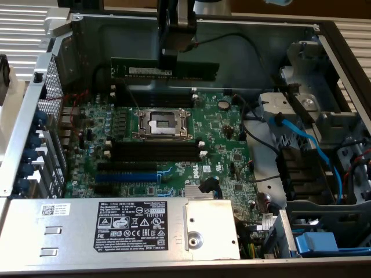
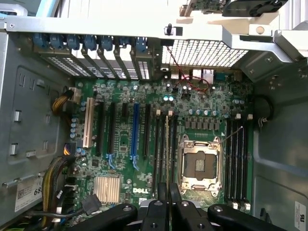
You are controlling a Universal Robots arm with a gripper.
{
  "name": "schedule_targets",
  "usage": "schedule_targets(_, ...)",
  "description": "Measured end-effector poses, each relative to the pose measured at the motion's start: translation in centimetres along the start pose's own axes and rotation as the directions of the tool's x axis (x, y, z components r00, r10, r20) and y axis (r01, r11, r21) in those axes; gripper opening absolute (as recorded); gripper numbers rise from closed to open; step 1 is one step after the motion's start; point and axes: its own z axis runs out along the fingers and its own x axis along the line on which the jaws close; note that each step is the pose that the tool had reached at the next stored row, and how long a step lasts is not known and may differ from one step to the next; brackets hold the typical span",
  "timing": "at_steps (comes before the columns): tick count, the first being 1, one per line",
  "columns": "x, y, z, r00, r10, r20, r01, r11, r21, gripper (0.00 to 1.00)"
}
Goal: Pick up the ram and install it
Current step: 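Insert the ram into the slot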
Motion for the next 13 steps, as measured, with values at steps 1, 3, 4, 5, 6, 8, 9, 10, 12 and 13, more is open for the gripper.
schedule_targets(1,0.08,0.00,0.03,1.0000,0.000,0.0042,0.000,1.0000,0.0000,0.13)
schedule_targets(3,0.38,-0.02,0.13,0.9999,-0.001,0.0156,0.001,1.0000,0.0003,0.13)
schedule_targets(4,0.38,-0.02,0.13,0.9999,-0.001,0.0156,0.001,1.0000,0.0002,0.13)
schedule_targets(5,0.38,-0.02,0.13,0.9999,-0.001,0.0156,0.001,1.0000,0.0002,0.13)
schedule_targets(6,0.38,-0.02,0.13,0.9999,-0.001,0.0156,0.001,1.0000,0.0002,0.13)
schedule_targets(8,0.39,-0.02,0.21,0.9999,-0.001,0.0156,0.001,1.0000,0.0003,0.13)
schedule_targets(9,0.39,-0.03,0.29,0.9999,-0.001,0.0156,0.001,1.0000,0.0003,0.13)
schedule_targets(10,0.38,-0.04,0.39,0.9999,-0.002,0.0157,0.002,1.0000,0.0004,0.13)
schedule_targets(12,0.38,-0.06,0.59,0.9999,-0.001,0.0156,0.001,1.0000,0.0004,0.13)
schedule_targets(13,0.38,-0.07,0.69,0.9999,-0.001,0.0156,0.001,1.0000,0.0004,0.13)
